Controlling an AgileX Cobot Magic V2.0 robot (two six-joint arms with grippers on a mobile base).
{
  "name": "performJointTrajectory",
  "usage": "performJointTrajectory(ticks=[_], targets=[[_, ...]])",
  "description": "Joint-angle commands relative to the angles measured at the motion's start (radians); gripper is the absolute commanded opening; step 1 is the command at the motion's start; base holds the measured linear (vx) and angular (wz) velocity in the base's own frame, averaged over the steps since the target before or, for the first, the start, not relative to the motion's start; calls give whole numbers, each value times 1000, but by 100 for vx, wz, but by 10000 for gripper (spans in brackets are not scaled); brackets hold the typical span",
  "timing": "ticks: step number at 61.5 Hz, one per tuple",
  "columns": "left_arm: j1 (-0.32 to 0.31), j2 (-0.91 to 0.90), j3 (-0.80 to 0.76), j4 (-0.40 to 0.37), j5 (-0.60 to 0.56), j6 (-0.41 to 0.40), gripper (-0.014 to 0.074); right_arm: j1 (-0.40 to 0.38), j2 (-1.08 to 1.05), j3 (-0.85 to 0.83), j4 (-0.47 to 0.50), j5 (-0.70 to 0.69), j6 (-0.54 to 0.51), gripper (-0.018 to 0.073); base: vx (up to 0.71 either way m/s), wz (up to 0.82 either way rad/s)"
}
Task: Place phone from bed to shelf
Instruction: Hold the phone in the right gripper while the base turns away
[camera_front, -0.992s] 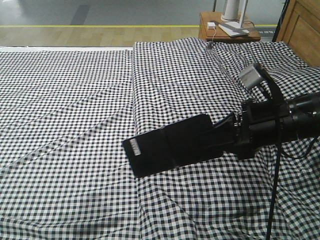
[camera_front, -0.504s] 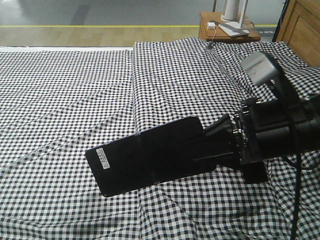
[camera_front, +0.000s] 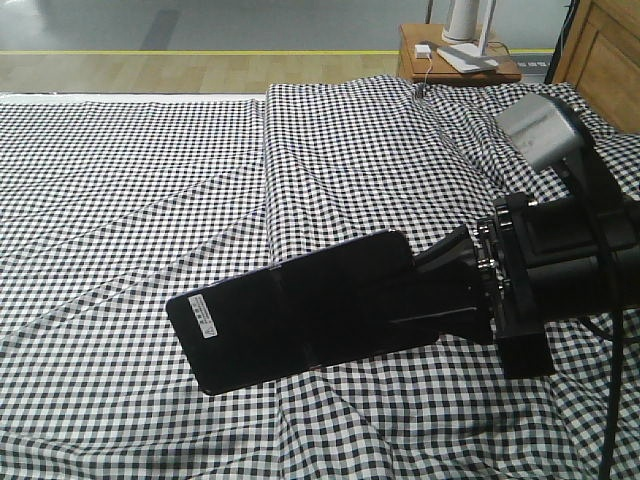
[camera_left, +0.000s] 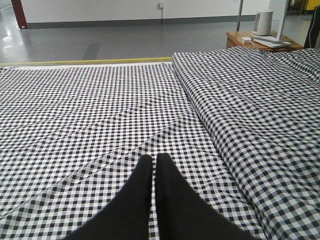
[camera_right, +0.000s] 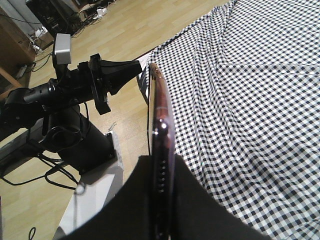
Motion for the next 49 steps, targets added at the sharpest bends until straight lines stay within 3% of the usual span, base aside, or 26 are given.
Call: performJointTrajectory(ticks=[1, 49], targets=[[-3, -5, 2, -7, -73, -4, 1, 0, -25, -24, 92, 79, -3, -1, 0, 0], [-3, -5, 2, -7, -73, -4, 1, 0, -25, -24, 92, 79, -3, -1, 0, 0]])
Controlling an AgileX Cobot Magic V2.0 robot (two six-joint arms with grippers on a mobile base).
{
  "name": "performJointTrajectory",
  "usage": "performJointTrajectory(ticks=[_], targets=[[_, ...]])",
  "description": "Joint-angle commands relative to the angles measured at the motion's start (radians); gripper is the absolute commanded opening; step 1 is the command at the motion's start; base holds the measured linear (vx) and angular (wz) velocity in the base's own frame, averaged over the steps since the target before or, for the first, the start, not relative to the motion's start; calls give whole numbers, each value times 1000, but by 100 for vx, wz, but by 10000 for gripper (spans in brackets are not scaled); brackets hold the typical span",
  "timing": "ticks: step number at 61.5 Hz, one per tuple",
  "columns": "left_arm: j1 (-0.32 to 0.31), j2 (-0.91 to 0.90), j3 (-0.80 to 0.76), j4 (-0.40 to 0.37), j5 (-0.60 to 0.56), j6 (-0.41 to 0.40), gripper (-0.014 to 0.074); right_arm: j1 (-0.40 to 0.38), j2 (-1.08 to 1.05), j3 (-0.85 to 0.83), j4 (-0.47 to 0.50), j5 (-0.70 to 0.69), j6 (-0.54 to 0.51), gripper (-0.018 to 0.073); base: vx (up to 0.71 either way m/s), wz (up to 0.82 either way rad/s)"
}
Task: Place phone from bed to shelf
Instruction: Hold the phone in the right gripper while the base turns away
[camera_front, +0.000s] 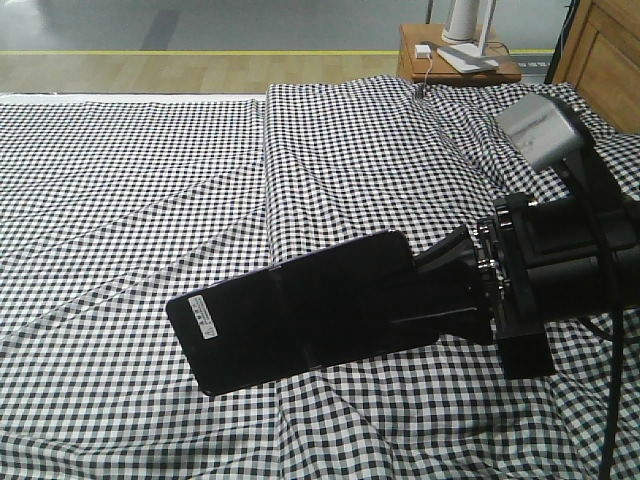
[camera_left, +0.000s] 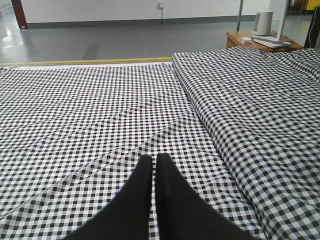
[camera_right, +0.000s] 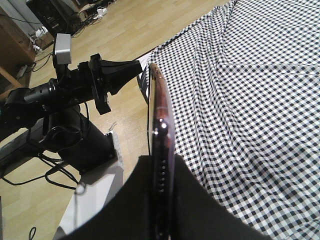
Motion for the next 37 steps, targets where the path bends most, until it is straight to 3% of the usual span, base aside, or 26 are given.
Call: performJointTrajectory(ticks=[1, 37], targets=[[-3, -5, 2, -7, -73, -4, 1, 0, -25, -24, 92, 79, -3, -1, 0, 0], [-3, -5, 2, -7, -73, -4, 1, 0, -25, -24, 92, 79, -3, -1, -2, 7]])
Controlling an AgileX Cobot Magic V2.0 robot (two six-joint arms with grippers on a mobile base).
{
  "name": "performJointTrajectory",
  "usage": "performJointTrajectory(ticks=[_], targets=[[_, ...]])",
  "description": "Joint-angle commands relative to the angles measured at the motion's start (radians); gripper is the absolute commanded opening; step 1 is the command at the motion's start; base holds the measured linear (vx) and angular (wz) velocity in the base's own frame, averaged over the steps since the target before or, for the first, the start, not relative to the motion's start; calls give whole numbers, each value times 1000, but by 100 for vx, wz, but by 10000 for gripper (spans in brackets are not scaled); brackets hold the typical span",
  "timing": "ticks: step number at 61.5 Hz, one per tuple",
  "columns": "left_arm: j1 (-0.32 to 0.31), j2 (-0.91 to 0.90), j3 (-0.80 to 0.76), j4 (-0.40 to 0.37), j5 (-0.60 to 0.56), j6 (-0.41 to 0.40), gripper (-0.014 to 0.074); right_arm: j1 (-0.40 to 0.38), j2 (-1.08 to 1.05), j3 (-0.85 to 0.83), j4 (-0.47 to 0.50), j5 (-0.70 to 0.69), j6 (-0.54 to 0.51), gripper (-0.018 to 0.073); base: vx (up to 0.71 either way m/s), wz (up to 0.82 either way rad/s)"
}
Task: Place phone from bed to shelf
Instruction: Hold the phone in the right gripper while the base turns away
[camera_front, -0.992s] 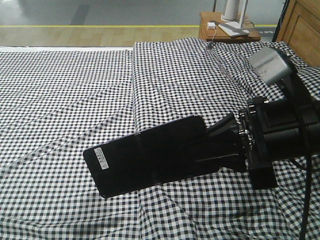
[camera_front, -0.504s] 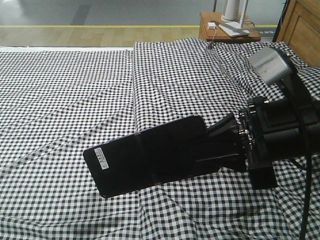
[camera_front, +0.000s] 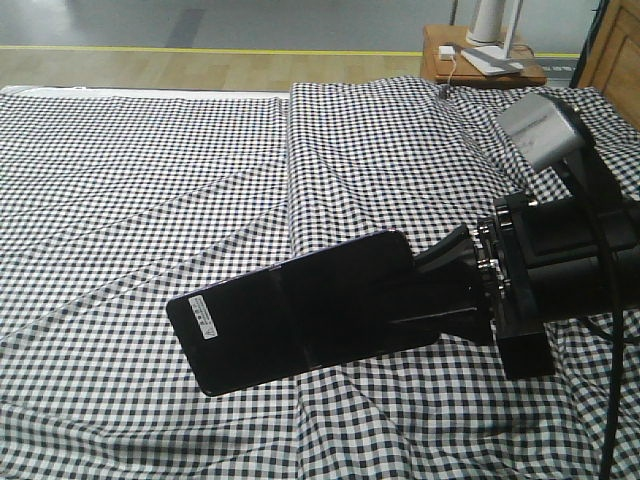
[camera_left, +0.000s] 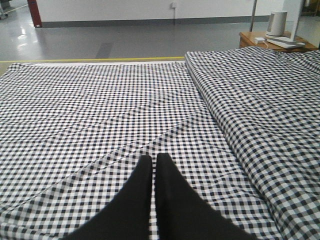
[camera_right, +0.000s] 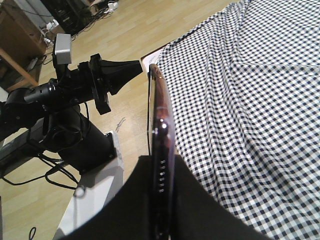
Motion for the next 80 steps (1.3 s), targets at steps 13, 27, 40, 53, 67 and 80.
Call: performJointTrajectory(ticks=[13, 27, 40, 53, 67, 80], targets=[[-3, -5, 2, -7, -73, -4, 1, 0, -25, -24, 92, 79, -3, -1, -4, 17], [-3, -5, 2, -7, -73, -4, 1, 0, -25, -24, 92, 78, -3, -1, -5, 20], [-3, -5, 2, -7, -73, -4, 1, 0, -25, -24, 92, 78, -3, -1, -7, 26], [-3, -5, 2, -7, -73, -4, 1, 0, -25, -24, 92, 78, -3, -1, -7, 29], [-3, -5, 2, -7, -73, -4, 1, 0, -25, -24, 92, 78, -3, -1, -7, 29], [-3, -5, 2, -7, -73, -4, 1, 0, -25, -24, 92, 78, -3, -1, -8, 31]])
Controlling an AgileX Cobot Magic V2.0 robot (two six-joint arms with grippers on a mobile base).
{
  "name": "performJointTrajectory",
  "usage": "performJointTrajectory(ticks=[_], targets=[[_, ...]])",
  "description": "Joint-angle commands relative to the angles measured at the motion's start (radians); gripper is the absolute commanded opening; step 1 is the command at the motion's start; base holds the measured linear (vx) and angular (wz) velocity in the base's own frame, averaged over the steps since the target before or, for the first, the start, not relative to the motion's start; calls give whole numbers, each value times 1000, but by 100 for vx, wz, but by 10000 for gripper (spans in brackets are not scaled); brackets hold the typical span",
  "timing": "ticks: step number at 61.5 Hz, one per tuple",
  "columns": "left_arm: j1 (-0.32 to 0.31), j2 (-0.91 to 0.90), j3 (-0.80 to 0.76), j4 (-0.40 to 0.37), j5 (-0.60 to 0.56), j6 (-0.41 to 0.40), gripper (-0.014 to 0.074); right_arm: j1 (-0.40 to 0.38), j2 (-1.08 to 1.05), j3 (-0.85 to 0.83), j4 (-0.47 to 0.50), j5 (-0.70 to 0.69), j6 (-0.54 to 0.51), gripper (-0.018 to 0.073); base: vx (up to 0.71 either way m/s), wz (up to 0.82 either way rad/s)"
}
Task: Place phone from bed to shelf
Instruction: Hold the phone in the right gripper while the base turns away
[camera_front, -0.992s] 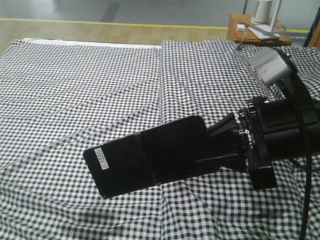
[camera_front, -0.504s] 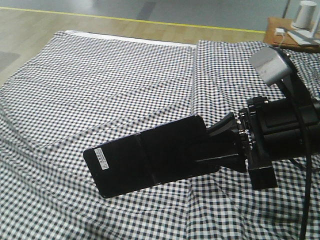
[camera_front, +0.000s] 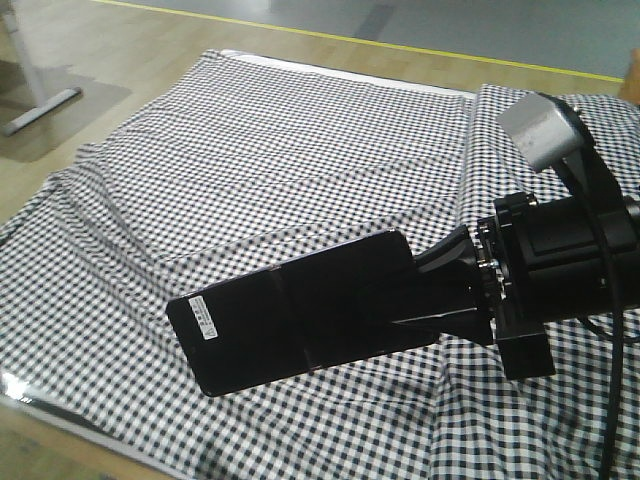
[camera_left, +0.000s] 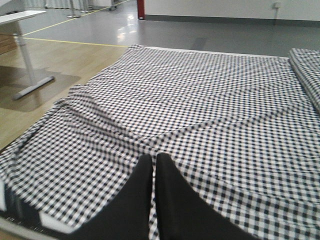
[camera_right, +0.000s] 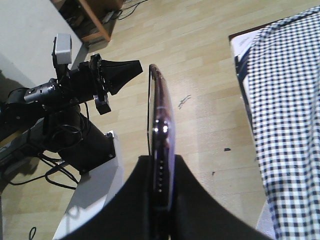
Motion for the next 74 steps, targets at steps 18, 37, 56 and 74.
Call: performJointTrajectory(ticks=[18, 37, 56, 74], targets=[[-3, -5, 2, -7, -73, -4, 1, 0, -25, -24, 92, 78, -3, -1, -10, 37], [-3, -5, 2, -7, -73, -4, 1, 0, -25, -24, 92, 78, -3, -1, -12, 47], [-3, -5, 2, -7, -73, -4, 1, 0, -25, -24, 92, 78, -3, -1, -13, 50], [-3, -5, 2, -7, -73, -4, 1, 0, -25, -24, 92, 78, -3, -1, -13, 51]])
